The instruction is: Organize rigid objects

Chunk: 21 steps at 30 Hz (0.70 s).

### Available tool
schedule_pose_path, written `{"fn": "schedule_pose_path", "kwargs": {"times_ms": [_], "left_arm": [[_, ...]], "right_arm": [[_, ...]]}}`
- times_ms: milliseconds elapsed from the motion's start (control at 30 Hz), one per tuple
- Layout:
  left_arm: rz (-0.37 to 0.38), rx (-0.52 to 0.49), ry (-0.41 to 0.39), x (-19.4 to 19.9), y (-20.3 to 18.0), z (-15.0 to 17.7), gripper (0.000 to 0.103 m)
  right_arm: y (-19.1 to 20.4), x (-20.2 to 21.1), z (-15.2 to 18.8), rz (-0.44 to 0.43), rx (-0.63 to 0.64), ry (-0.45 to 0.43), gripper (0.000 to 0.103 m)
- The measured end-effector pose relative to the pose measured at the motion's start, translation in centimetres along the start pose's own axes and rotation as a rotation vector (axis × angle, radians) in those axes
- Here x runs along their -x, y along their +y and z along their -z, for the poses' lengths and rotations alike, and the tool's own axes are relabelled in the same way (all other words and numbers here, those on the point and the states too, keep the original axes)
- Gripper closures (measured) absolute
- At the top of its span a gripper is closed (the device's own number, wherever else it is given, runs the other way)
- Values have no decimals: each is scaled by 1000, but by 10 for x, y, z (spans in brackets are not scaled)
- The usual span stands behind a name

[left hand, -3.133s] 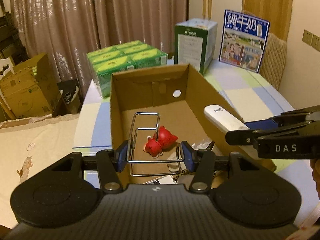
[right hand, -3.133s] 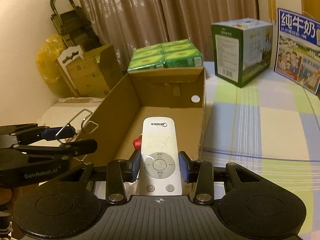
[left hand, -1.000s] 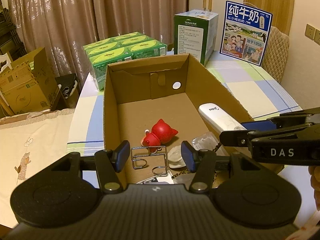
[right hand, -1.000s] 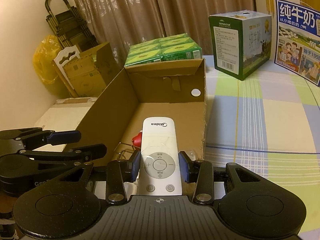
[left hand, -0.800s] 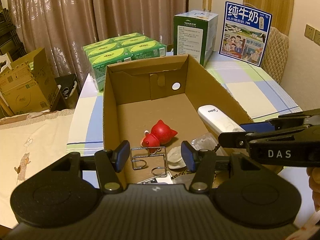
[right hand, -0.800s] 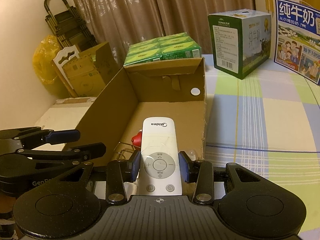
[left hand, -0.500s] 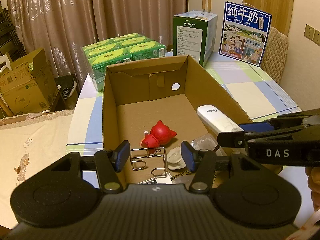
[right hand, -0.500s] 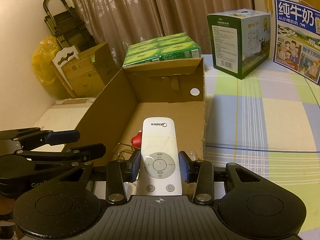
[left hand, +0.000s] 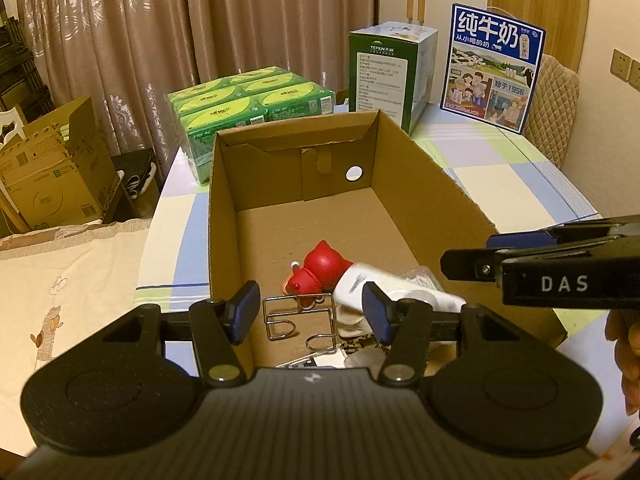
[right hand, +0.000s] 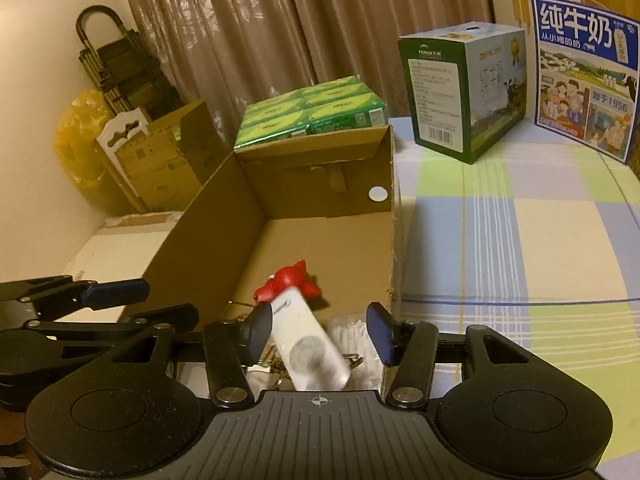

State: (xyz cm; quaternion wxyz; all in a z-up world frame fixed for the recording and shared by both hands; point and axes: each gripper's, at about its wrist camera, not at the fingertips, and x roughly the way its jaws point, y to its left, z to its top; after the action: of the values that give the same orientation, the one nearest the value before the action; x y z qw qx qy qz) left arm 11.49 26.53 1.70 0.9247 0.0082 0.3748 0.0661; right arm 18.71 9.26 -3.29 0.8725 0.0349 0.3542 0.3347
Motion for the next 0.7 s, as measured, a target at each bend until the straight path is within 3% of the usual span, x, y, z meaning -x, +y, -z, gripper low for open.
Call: {"fn": "schedule_pose_path", "kwargs": {"times_ms": [233, 400, 700], "left_arm": [[-5, 16, -17, 13, -1, 2, 49], [-9, 44, -45, 34, -1, 6, 39], [-15, 123, -79, 80, -4, 21, 11]], "right_arm": [[1, 16, 4, -7, 2, -23, 51], [1, 37, 5, -3, -10, -39, 46], [3, 86, 19, 8, -27, -61, 33]]}}
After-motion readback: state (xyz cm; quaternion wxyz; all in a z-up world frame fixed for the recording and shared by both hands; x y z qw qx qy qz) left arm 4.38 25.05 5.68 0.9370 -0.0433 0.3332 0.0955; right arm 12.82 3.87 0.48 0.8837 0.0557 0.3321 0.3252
